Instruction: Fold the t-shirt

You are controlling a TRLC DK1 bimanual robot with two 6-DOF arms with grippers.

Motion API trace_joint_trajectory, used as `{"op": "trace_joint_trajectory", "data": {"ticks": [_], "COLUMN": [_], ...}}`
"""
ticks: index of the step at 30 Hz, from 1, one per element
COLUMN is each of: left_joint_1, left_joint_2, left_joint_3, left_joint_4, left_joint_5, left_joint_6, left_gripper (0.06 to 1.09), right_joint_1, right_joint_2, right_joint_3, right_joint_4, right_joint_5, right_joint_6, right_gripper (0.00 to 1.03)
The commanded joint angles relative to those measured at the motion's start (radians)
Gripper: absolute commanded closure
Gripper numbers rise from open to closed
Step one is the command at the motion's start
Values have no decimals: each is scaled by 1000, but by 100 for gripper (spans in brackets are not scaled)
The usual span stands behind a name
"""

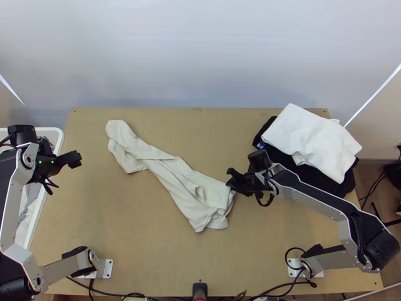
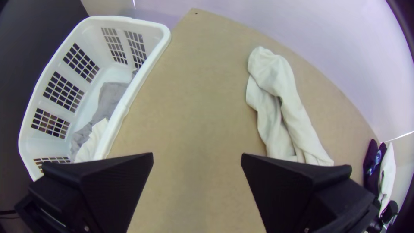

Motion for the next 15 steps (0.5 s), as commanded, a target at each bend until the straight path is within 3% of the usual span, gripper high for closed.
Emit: {"op": "trace_joint_trajectory", "data": {"ticks": [1, 15], "left_joint_1": [1, 2], "left_joint_2": [7, 17], "left_joint_3": [-1, -3], "left_joint_4": [2, 3], "left_joint_5": [0, 0], "left_joint_6": [-1, -1], "left_gripper": [10, 10], "right_joint_1": [14, 15], "right_joint_2": [-5, -28], "right_joint_3": [11, 8], "right_joint_4": [1, 1], "right_joint_5": [19, 54], "right_joint_6": [-2, -21], "right_gripper": [71, 71]}}
